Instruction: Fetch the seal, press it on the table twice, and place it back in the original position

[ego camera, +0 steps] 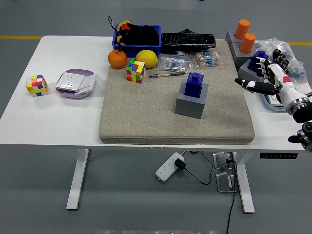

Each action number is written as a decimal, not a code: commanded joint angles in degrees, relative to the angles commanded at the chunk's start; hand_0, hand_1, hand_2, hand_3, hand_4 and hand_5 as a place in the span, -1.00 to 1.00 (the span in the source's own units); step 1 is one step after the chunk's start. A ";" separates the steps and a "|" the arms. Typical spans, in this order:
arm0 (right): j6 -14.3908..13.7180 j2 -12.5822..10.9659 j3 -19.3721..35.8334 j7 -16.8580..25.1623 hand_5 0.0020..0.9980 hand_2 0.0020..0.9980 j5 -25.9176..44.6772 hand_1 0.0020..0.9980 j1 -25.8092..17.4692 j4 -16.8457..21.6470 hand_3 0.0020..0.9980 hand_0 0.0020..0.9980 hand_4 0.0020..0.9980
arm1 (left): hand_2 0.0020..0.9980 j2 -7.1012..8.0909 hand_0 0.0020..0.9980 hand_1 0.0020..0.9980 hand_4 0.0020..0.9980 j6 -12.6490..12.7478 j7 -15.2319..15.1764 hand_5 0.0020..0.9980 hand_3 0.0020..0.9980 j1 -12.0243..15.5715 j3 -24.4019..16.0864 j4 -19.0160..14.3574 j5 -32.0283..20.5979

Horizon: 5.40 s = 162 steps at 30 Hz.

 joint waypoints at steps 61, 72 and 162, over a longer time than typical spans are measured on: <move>-4.18 13.27 -17.29 8.47 -1.00 0.71 8.32 0.69 12.49 -18.21 0.79 0.69 1.00 | 0.52 -0.19 0.66 0.59 0.49 -0.31 -0.13 -0.34 0.63 -0.77 2.01 -0.20 -0.46; -6.08 14.18 -18.68 9.63 -1.00 0.64 8.80 0.64 12.78 -19.00 0.69 0.67 0.98 | 0.52 -0.16 0.66 0.59 0.49 -0.29 -0.08 -0.34 0.63 -0.82 2.47 -0.13 -0.55; -11.95 7.01 -2.61 10.80 -1.00 -0.15 3.61 -0.13 0.19 -7.14 -0.05 0.20 0.33 | 0.52 -0.57 0.66 0.59 0.49 -0.18 0.04 -0.34 0.63 -0.30 2.00 0.00 -0.20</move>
